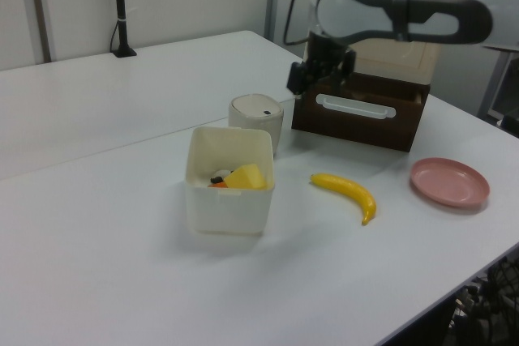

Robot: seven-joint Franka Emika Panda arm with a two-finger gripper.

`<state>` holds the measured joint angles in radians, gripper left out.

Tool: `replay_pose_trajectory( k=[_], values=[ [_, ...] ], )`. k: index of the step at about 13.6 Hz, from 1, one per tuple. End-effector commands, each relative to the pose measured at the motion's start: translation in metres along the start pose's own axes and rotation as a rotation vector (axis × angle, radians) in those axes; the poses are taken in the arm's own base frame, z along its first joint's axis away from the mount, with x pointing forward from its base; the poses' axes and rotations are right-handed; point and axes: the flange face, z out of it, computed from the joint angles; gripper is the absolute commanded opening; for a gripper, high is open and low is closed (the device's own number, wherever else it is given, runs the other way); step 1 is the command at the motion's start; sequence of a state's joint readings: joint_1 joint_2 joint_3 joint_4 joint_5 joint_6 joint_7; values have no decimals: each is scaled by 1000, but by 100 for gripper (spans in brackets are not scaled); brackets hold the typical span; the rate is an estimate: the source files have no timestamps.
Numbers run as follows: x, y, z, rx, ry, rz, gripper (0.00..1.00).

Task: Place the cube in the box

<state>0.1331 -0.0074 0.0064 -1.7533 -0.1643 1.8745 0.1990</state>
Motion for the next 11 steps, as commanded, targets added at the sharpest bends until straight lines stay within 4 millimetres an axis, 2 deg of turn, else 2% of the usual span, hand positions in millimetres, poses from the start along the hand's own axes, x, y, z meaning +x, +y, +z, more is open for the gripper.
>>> replay_pose_trajectory(
  k=[1,2,4,5,8,11],
  values=[
    [-3,40,6,63,-49,78,100],
    [-3,63,7,68,-55,122,100],
    [-4,81,8,67,-67,157,100],
    [-6,86,8,65,-80,162,100],
    [-9,97,-9,102,-156,92,100],
    [-8,104,-6,142,-173,110,100]
  ],
)
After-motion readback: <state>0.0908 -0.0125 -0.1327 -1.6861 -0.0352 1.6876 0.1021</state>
